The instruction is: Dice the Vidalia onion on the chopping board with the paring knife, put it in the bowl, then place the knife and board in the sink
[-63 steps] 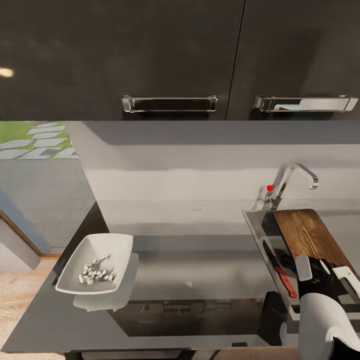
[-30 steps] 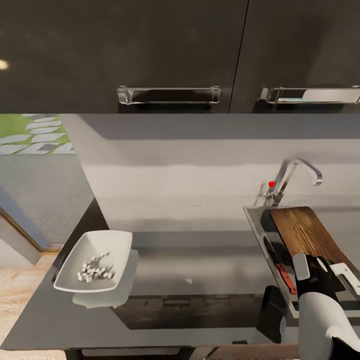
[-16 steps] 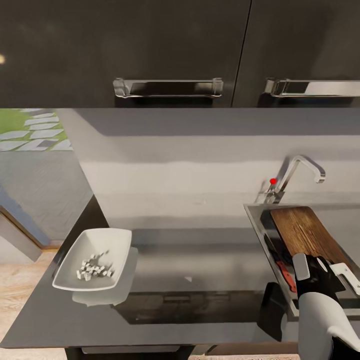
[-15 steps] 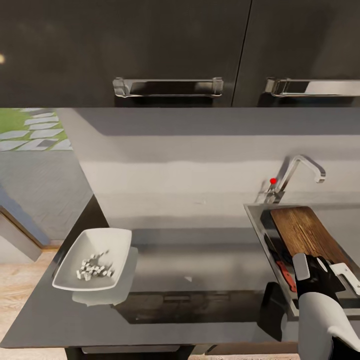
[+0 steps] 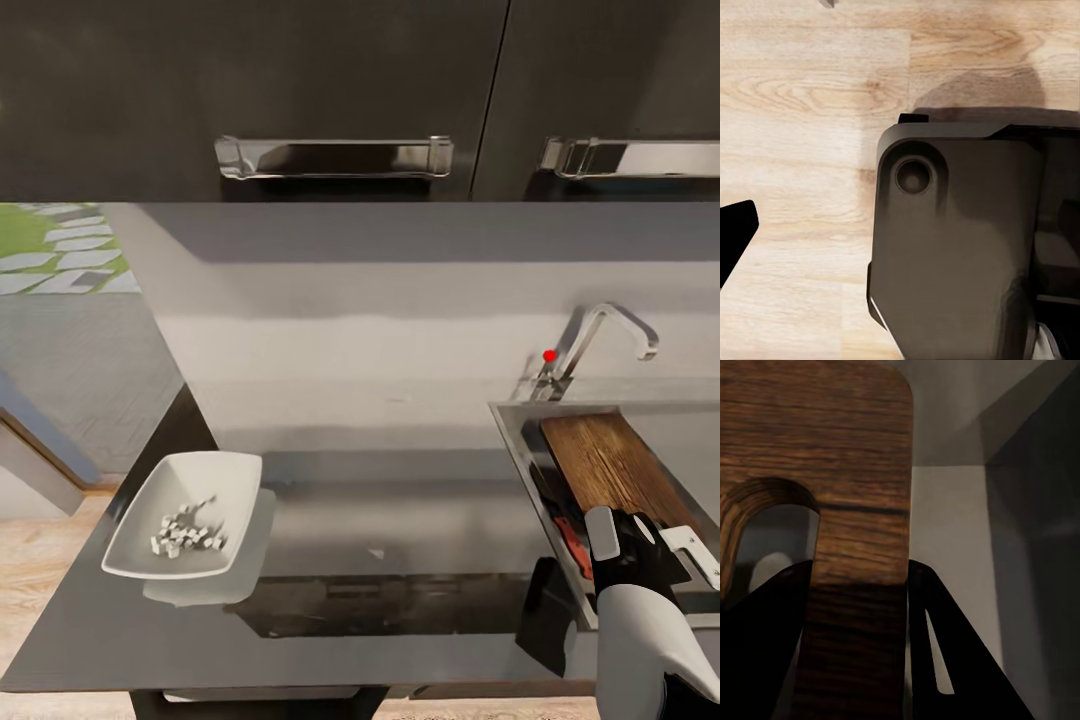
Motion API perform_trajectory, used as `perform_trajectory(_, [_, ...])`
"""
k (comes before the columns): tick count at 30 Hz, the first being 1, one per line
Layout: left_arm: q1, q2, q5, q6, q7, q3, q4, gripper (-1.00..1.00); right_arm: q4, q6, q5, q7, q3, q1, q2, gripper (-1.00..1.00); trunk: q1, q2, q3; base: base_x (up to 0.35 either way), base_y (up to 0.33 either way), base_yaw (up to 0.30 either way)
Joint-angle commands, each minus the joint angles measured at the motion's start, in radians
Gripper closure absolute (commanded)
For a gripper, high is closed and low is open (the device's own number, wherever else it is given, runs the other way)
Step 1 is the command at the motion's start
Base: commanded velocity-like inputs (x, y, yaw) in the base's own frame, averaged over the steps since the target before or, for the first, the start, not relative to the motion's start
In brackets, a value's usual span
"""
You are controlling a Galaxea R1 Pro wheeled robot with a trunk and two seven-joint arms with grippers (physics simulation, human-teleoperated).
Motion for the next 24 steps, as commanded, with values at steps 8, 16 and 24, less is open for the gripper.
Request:
perform_trajectory(8, [-0.002,-0.001,0.010,-0.007,0.001,-0.009,0.004,-1.00,-0.001,-0.003,-0.007,-0.003,0.001,-0.001,0.000,1.00,0.000,-0.002,-0.014,0.000,0.000,0.000])
perform_trajectory(16, [-0.002,-0.001,0.010,-0.007,0.001,-0.009,0.004,-1.00,-0.001,-0.003,-0.007,-0.003,0.001,-0.001,0.000,1.00,0.000,-0.002,-0.025,0.000,0.000,0.000])
perform_trajectory(24, [-0.002,-0.001,0.010,-0.008,0.001,-0.009,0.004,-1.00,-0.001,-0.003,-0.007,-0.004,-0.001,-0.001,-0.001,-1.00,0.000,-0.002,-0.026,0.000,0.000,0.000])
